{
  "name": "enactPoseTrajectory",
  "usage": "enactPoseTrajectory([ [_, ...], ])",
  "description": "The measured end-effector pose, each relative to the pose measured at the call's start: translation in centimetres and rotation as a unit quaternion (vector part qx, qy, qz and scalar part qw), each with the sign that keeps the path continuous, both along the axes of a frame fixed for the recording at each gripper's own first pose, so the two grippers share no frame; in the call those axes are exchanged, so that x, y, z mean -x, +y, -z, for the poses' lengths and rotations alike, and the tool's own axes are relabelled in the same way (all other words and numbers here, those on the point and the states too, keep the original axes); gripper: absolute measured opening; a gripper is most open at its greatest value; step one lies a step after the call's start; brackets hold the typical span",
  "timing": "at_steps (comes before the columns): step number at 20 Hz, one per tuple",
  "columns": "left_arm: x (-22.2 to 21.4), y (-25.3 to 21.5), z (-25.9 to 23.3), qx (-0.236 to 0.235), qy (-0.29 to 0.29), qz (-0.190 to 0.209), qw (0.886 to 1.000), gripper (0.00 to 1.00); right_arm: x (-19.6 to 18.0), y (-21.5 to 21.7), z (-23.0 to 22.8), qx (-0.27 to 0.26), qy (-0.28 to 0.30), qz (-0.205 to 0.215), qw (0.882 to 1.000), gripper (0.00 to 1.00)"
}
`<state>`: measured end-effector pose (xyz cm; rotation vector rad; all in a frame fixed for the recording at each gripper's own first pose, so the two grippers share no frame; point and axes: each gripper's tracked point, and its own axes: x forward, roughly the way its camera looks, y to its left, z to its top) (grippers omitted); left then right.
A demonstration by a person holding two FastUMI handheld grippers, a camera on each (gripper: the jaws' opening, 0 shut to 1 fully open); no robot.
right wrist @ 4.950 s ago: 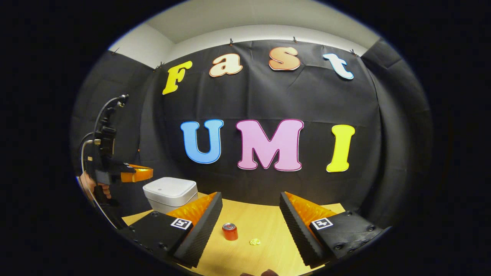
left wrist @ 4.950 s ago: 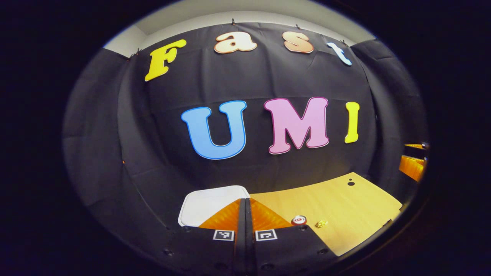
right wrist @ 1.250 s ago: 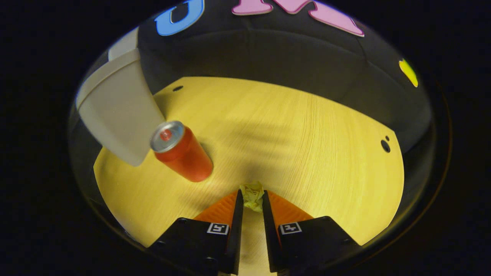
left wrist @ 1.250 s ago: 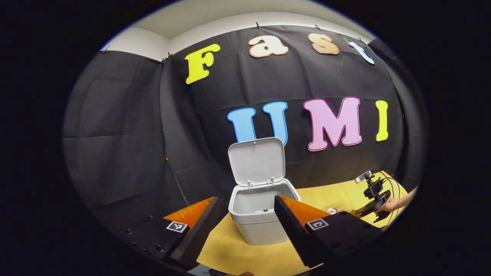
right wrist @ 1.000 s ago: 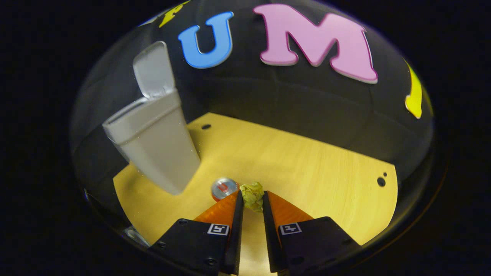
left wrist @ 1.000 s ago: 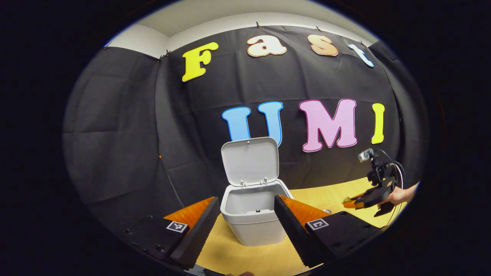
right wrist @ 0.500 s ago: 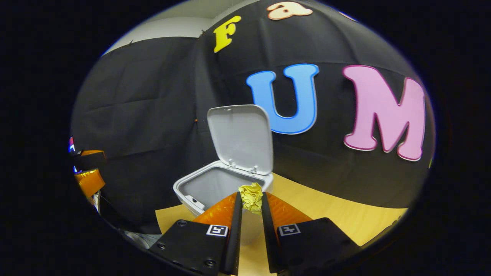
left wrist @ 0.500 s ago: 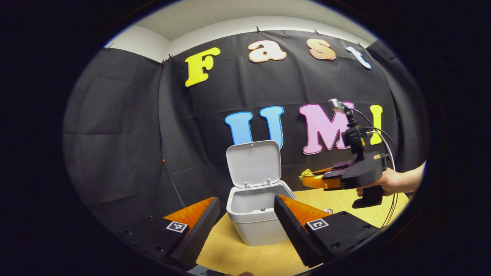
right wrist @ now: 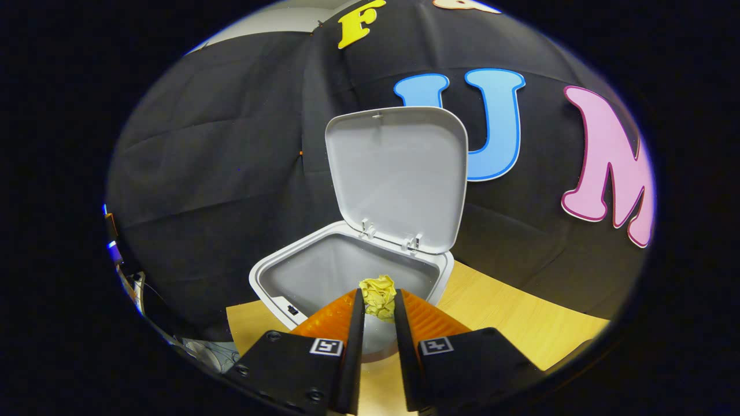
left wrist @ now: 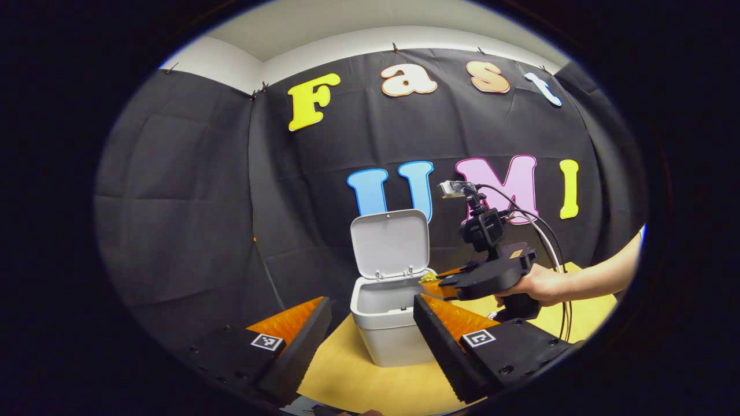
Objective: Press the lid of the desktop garbage bin to open it, pick up the crumpled paper on the desktop and throw it into the bin, then pick up the pop can on the desktop and drop it into the bin, and finally close the garbage bin lid.
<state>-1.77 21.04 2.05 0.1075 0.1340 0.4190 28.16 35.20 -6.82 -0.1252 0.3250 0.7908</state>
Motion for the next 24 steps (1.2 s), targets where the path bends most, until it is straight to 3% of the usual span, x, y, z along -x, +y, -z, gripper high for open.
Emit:
enactPoseTrajectory([
  [1,-0.2,-0.3,0.3,0.004,-0.001,0.004,1.0,0.97,0.2,0.2,0.1,0.002,0.002,-0.003,1.0,0.28],
  [2,-0.5,-0.8,0.4,0.007,-0.002,0.011,1.0,0.96,0.3,0.1,-0.1,0.001,0.002,-0.006,1.0,0.6],
  [3,-1.0,-1.1,0.4,0.008,-0.005,0.018,1.0,0.97,0.4,-0.3,-0.3,0.0,-0.002,-0.006,1.0,0.66],
  [4,-1.5,-1.4,0.4,0.011,-0.009,0.025,1.0,0.97,0.5,-0.8,-0.8,-0.002,-0.006,-0.006,1.0,0.92],
  [5,-2.1,-1.7,0.7,0.019,-0.01,0.033,0.999,0.97,0.5,-1.4,-1.4,-0.006,-0.01,-0.004,1.0,0.86],
  [6,-2.6,-2.2,1.0,0.029,-0.01,0.043,0.999,0.97,0.4,-2.3,-1.8,-0.008,-0.013,0.002,1.0,0.94],
  [10,-5.9,-5.5,2.7,0.125,-0.044,0.081,0.988,0.98,0.2,-9.2,-3.8,-0.017,-0.031,0.047,0.998,0.94],
  [13,-8.8,-8.6,6.5,0.177,-0.019,0.104,0.979,0.95,0.6,-15.3,-4.4,-0.004,-0.045,0.084,0.995,0.94],
  [17,-13.9,-13.6,11.5,0.183,0.032,0.162,0.969,0.95,1.7,-22.9,-4.2,0.007,-0.036,0.142,0.989,0.94],
  [20,-17.9,-16.4,16.5,0.161,0.076,0.202,0.963,0.95,2.9,-28.7,-3.4,0.022,-0.023,0.192,0.981,0.94],
  [24,-22.1,-19.2,21.4,0.148,0.12,0.244,0.951,0.95,4.1,-33.8,-2.2,0.043,-0.014,0.238,0.97,0.94],
])
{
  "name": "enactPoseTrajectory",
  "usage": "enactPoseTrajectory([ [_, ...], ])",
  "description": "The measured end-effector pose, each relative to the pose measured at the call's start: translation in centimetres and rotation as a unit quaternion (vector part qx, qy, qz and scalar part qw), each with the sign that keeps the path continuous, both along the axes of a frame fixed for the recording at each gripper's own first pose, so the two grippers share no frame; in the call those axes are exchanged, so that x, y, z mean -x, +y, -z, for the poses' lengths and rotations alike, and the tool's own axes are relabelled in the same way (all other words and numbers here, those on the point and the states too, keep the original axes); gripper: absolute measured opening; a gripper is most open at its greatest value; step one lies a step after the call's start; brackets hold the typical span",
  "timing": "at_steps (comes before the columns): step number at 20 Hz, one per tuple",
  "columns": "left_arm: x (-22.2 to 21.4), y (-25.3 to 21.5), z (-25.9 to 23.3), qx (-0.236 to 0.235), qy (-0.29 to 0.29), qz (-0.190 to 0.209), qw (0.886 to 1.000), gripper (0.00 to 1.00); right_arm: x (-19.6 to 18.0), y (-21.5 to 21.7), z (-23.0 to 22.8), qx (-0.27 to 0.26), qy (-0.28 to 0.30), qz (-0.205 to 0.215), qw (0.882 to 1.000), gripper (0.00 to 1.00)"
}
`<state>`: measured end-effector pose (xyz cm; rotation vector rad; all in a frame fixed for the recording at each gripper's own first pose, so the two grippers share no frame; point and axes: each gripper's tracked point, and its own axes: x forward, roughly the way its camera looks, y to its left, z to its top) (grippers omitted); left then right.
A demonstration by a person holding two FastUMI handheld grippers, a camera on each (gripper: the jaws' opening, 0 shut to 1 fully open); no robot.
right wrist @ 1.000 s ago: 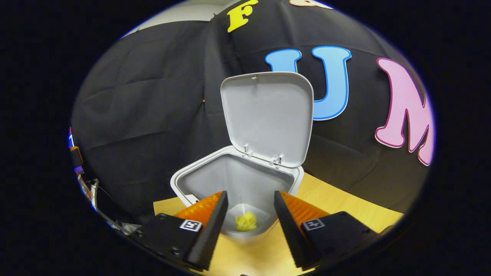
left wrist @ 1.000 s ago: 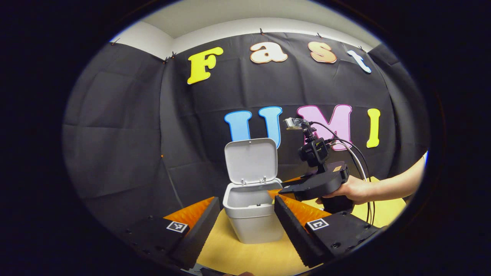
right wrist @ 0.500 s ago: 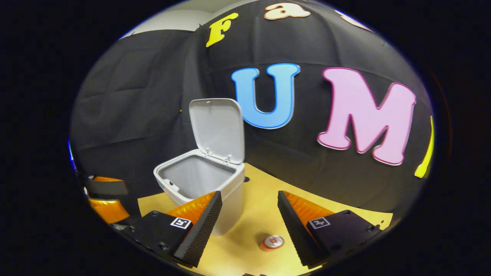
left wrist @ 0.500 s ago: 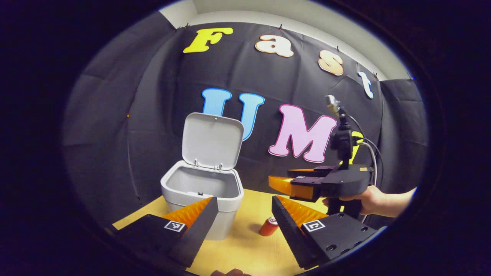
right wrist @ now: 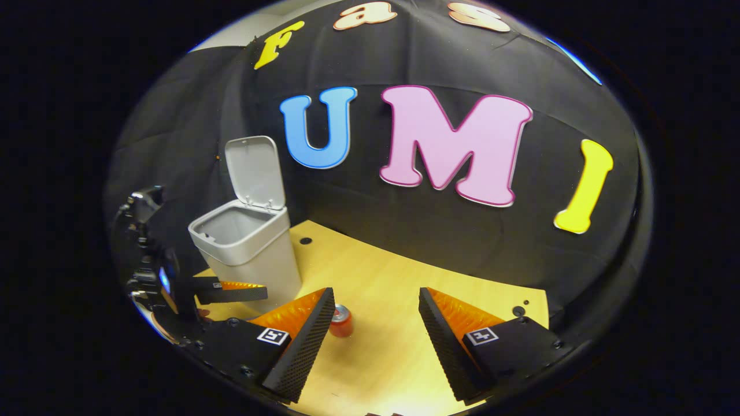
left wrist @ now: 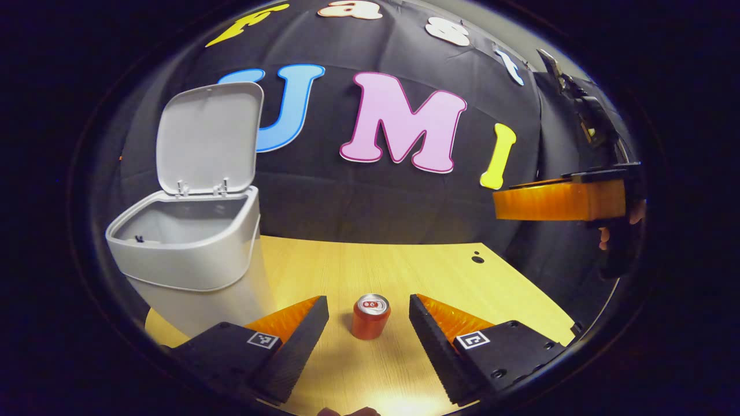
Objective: Press the lid of the desktop garbage bin to open it, pick up the crumpled paper on the desktop and throw it into the bin, then pick up the pop can on the desktop and drop it into the bin, and finally close the garbage bin lid.
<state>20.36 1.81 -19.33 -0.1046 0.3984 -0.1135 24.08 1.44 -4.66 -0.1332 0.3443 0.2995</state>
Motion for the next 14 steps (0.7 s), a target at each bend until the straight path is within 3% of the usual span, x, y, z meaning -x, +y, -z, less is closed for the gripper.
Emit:
enactPoseTrajectory([
  [2,-1.7,-1.1,1.8,-0.008,0.01,0.017,1.0,0.95,0.6,-1.7,0.8,0.004,0.009,0.018,1.0,0.94],
  [6,-4.7,-1.4,4.1,-0.004,0.034,0.014,0.999,0.95,1.2,-3.7,2.4,0.008,0.023,0.044,0.999,0.94],
  [14,-7.7,-1.3,9.1,-0.009,0.075,0.018,0.997,0.95,0.7,-4.0,3.9,0.013,0.04,0.053,0.998,0.94],
])
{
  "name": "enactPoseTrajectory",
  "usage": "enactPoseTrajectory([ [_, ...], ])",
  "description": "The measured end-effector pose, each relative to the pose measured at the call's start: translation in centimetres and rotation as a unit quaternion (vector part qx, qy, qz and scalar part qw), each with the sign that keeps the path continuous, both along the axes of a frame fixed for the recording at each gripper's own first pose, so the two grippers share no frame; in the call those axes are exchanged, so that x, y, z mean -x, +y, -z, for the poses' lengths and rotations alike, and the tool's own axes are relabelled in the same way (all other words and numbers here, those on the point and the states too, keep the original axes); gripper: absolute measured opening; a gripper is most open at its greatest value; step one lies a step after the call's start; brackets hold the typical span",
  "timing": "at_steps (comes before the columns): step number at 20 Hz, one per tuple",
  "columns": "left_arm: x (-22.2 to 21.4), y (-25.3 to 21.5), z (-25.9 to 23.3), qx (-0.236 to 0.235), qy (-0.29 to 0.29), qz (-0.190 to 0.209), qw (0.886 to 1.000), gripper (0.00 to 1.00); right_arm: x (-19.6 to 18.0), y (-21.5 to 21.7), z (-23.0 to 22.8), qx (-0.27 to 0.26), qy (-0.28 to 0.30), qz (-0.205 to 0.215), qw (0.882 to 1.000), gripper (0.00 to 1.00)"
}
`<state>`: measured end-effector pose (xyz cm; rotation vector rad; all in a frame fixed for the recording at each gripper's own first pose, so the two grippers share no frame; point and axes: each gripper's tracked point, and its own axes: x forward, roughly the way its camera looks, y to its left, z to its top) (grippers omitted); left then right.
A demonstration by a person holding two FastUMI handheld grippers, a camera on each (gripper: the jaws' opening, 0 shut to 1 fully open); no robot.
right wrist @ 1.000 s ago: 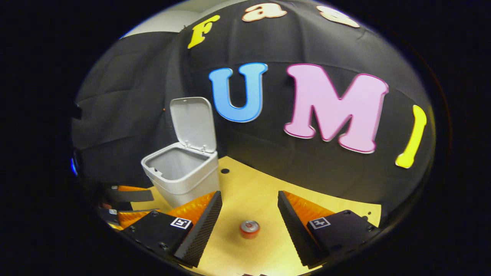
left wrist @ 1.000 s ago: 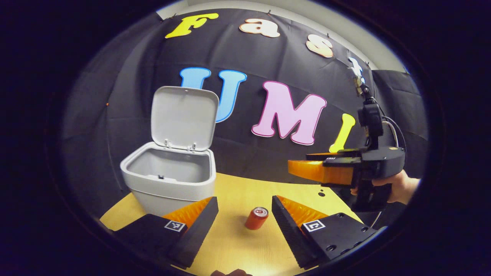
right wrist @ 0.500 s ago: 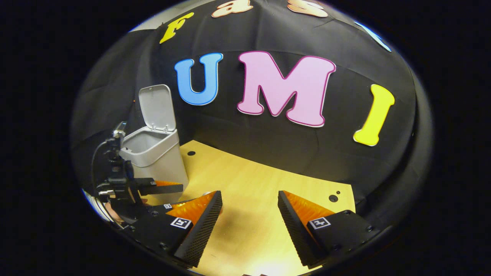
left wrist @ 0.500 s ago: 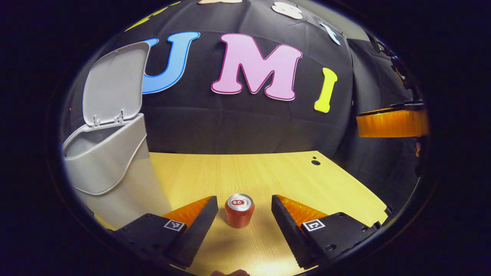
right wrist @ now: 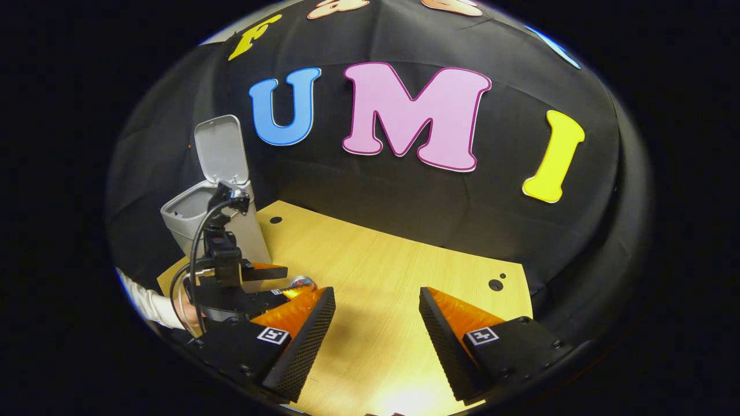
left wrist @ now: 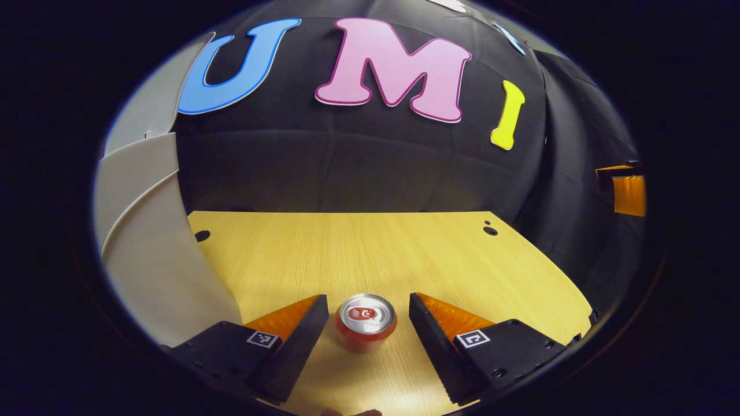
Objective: Press the lid of the desktop garbage bin to open it, pick up the crumpled paper on the desktop and throw it into the bin, then pick up the pop can on the desktop and drop it into the bin, and finally close the garbage bin lid.
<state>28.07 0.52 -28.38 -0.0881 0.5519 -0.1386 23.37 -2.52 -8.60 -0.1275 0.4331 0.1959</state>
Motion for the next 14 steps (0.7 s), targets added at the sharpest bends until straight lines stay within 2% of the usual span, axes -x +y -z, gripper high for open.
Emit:
enactPoseTrajectory([
  [8,-0.9,0.1,5.2,-0.02,0.053,0.004,0.998,0.96,0.4,-0.5,1.1,0.01,0.012,0.003,1.0,0.95],
  [11,-0.9,0.1,4.8,-0.03,0.046,0.001,0.999,0.96,1.1,-1.2,1.5,0.013,0.016,0.005,1.0,0.94],
  [12,-0.9,0.0,4.3,-0.03,0.041,0.002,0.999,0.89,1.3,-1.6,1.5,0.012,0.017,0.008,1.0,0.94],
  [14,-0.6,-0.1,3.4,-0.037,0.03,0.006,0.999,0.88,1.7,-2.0,1.5,0.007,0.018,0.013,1.0,0.94],
])
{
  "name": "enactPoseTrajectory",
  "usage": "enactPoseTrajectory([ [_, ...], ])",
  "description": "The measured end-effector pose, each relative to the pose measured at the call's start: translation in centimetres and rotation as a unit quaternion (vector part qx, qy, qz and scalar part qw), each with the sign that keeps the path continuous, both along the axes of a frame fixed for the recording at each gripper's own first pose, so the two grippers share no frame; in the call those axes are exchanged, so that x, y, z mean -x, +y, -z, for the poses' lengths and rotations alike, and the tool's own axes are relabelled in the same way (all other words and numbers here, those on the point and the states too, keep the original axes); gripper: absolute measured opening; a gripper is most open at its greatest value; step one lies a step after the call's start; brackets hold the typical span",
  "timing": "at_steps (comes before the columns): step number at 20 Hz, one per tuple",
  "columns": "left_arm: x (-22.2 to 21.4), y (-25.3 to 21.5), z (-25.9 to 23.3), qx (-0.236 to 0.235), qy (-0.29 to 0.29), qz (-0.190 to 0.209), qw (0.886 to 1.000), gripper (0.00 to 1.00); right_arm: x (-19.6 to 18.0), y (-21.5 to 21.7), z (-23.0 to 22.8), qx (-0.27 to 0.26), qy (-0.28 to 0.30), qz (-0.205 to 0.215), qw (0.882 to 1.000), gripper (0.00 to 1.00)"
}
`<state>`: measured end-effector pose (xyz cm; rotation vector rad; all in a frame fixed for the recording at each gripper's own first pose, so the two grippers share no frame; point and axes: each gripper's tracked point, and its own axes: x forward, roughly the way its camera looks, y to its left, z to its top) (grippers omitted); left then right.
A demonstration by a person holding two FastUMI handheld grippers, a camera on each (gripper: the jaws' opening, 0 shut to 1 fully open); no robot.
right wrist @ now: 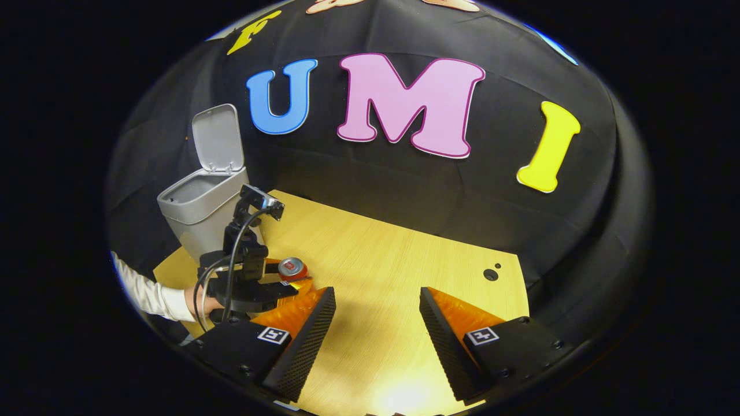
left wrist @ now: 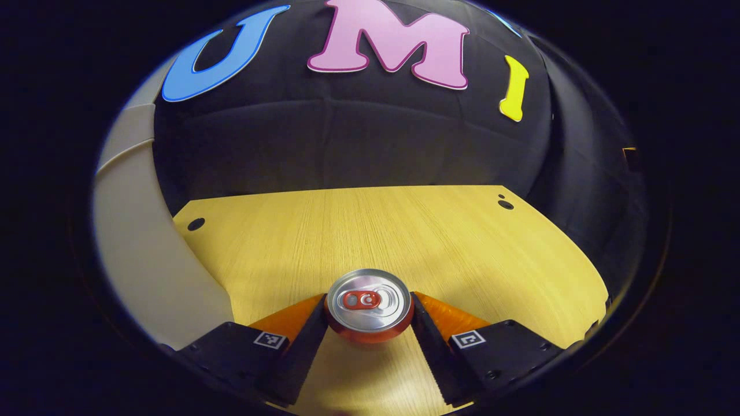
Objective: Press the lid of the desktop garbage bin to open it, pick up the crumpled paper on the desktop and throw it into the bin, then pick up the pop can on the desktop and drop it into the bin, and finally close the garbage bin lid.
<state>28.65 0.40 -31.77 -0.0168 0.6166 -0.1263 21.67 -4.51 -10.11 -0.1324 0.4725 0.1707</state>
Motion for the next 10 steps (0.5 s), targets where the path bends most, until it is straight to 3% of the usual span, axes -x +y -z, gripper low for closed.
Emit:
enactPoseTrajectory([
  [4,1.2,0.2,-5.1,-0.019,-0.049,0.007,0.999,0.88,0.6,-0.4,-0.4,-0.009,-0.004,0.006,1.0,0.94],
  [10,4.8,1.9,-19.6,-0.029,-0.173,-0.002,0.984,0.87,2.3,1.0,-2.2,-0.014,-0.027,-0.003,1.0,0.94],
])
